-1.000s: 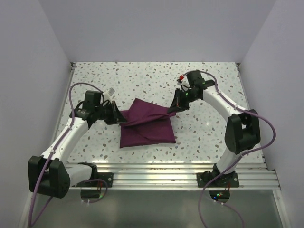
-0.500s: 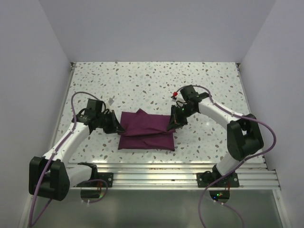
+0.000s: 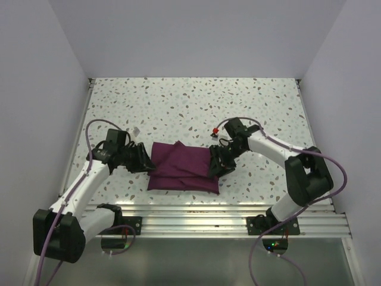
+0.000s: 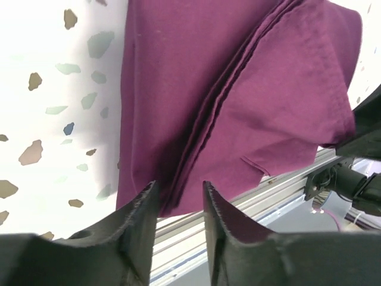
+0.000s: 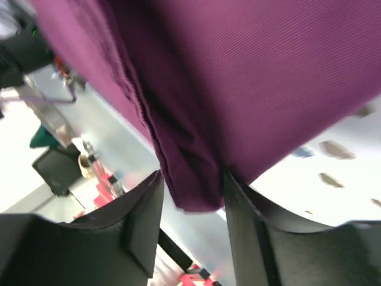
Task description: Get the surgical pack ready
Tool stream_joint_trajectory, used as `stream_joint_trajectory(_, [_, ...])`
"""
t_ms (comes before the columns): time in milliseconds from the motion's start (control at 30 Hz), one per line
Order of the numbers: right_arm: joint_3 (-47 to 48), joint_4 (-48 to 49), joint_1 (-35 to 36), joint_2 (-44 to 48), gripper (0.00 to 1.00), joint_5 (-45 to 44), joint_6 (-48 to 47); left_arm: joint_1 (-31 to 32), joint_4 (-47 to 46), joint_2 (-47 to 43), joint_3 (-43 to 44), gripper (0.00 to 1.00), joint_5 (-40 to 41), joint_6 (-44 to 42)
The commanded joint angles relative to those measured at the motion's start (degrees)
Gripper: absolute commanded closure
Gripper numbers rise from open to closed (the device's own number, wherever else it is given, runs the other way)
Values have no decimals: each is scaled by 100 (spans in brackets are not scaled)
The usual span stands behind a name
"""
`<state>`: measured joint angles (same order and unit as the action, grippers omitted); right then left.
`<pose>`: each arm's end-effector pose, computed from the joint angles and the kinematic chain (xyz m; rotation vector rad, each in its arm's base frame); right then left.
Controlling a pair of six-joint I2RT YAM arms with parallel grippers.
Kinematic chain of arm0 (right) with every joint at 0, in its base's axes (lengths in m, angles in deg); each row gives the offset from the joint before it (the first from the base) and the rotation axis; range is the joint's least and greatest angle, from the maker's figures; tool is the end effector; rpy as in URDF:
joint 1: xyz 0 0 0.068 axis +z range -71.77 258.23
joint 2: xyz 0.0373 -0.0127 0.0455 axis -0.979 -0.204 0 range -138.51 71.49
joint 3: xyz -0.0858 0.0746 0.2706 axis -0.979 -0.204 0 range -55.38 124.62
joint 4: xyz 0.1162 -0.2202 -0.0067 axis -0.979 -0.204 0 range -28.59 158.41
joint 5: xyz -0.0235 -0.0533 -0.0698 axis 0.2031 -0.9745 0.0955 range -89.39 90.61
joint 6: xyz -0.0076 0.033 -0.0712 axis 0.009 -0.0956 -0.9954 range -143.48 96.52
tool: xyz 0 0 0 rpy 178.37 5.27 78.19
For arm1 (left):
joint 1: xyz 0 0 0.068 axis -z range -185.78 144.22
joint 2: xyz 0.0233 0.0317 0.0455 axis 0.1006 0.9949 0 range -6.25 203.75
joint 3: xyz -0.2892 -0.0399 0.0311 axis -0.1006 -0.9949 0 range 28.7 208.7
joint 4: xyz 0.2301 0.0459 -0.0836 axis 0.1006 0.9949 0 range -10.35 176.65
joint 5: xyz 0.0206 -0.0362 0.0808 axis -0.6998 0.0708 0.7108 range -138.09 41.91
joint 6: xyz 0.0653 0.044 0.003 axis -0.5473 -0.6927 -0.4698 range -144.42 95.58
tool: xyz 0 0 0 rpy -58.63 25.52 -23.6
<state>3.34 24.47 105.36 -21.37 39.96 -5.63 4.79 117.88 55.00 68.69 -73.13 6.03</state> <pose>0.2348 0.1686 0.1945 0.3395 -2.8554 -1.0641 0.1807 -0.0628 0.2191 -0.3029 2.6678 -0.8135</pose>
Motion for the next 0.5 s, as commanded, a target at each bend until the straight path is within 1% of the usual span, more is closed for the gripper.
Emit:
stream_joint_trajectory(0, [-62, -89, 108, 723, 47, 433, -361, -11, 70, -376, 430, 58, 51, -136])
stream_joint_trajectory(67, [86, -97, 117, 961, 44, 162, -387, -2, 122, -456, 562, 55, 183, -102])
stream_joint_trajectory(100, [183, -45, 117, 1145, 40, -118, -396, -11, 140, -500, 676, 55, 236, -93])
stream_joint_trajectory(200, [684, 192, 108, 1200, 24, -603, -204, -11, 158, -474, 905, 54, 420, -101])
stream_joint_trajectory(233, [963, 498, 108, 956, 17, -709, -107, -11, 131, -448, 932, 54, 421, -110])
stream_joint_trajectory(267, [1175, 596, 116, 736, 16, -718, -80, -11, 123, -422, 958, 54, 412, -102])
stream_joint_trajectory(300, [1403, 745, 117, 134, 14, -806, -132, -11, 114, -352, 993, 55, 395, -93])
stream_joint_trajectory(333, [1954, 721, 117, -185, 14, -824, -132, -11, 70, -334, 993, 55, 351, -93])
stream_joint_trajectory(400, [2729, 353, 125, -915, 11, -640, -456, -11, 26, -281, 1011, 55, 280, -84])
stream_joint_trajectory(433, [3350, 256, 134, -1501, 10, -465, -544, -11, 34, -272, 1037, 55, 237, -93])
stream_joint_trajectory(467, [3635, 150, 143, -1751, 10, -455, -693, -11, 35, -298, 1046, 55, 219, -110])
